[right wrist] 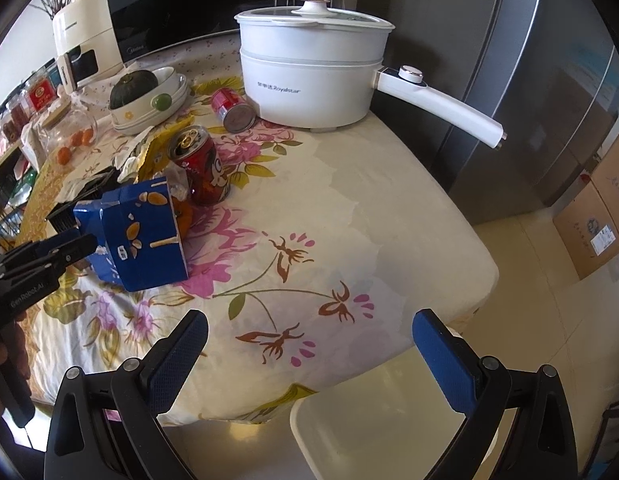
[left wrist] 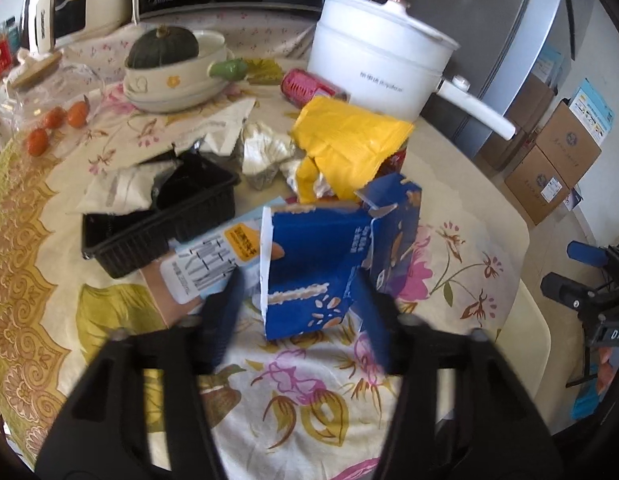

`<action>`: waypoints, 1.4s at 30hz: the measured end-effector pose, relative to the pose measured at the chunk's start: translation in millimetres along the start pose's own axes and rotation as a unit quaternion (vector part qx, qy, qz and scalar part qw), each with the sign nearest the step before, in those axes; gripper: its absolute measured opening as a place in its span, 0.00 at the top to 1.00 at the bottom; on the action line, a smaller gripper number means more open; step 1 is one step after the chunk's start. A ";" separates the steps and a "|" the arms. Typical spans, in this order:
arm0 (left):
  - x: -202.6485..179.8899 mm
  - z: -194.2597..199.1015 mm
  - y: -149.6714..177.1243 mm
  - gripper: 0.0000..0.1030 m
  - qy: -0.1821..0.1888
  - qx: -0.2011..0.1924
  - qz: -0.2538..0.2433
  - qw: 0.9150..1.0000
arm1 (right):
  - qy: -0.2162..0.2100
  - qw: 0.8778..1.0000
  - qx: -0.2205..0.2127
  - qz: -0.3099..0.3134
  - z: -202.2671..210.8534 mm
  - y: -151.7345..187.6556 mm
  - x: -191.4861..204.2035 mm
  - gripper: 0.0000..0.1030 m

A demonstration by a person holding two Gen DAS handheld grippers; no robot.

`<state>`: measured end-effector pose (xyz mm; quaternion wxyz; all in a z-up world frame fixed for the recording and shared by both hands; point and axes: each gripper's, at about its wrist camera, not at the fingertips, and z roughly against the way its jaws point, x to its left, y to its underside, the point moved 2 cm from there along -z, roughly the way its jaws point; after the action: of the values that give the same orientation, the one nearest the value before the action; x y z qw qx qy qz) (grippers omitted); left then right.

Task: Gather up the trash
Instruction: 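Reach the left tool to the blue biscuit box and close on it, then lift the blue box with the left tool while the right tool grasps another blue box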

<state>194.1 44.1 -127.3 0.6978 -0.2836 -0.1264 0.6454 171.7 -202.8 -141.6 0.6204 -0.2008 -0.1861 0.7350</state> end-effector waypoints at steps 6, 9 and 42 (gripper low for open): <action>-4.2 -21.5 6.9 0.36 -0.028 0.025 -0.007 0.999 | 0.004 1.000 0.004 -0.005 -2.7 2.5 -7.8 0.00; -11.1 -26.1 7.8 0.32 -0.034 0.024 -0.019 0.999 | 0.005 1.000 0.004 -0.009 -2.5 3.9 -13.2 0.00; 13.8 9.1 31.9 0.40 0.007 0.081 -0.005 0.997 | -0.036 0.999 0.016 0.003 -12.4 -11.1 29.0 0.00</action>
<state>164.6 59.8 -140.5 0.7229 -0.2304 -0.0702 0.6476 183.1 -172.2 -148.2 0.6145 -0.1648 -0.1958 0.7462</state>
